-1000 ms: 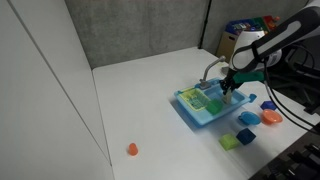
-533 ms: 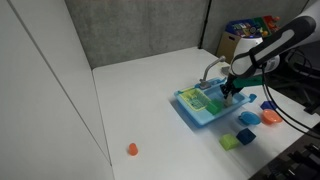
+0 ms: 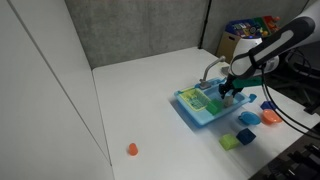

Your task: Put the white bottle in the sink

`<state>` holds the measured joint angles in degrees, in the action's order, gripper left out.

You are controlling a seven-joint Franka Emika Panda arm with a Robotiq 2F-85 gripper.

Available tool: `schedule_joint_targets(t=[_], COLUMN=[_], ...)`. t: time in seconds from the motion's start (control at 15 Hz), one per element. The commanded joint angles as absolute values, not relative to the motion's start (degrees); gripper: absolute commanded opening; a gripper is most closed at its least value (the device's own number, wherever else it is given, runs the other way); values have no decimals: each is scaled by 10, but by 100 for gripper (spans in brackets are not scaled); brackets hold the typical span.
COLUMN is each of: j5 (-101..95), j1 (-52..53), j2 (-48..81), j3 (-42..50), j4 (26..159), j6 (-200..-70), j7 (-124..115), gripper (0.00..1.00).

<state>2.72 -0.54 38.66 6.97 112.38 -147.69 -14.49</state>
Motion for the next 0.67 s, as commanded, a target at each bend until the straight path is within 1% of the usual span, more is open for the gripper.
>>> schedule_joint_targets(t=[0.0,0.07,0.4,0.6], j5=[33,32,26,20], j1=[-3,-1,8,12], j2=[355,347,299,262], j3=[64,63,60,59], j4=[1137,1138,1134,1133], j6=[-1476,-1472,-1434,-1387], j7=[-143,-144,-144,-143], gripper=[95,100,100,100])
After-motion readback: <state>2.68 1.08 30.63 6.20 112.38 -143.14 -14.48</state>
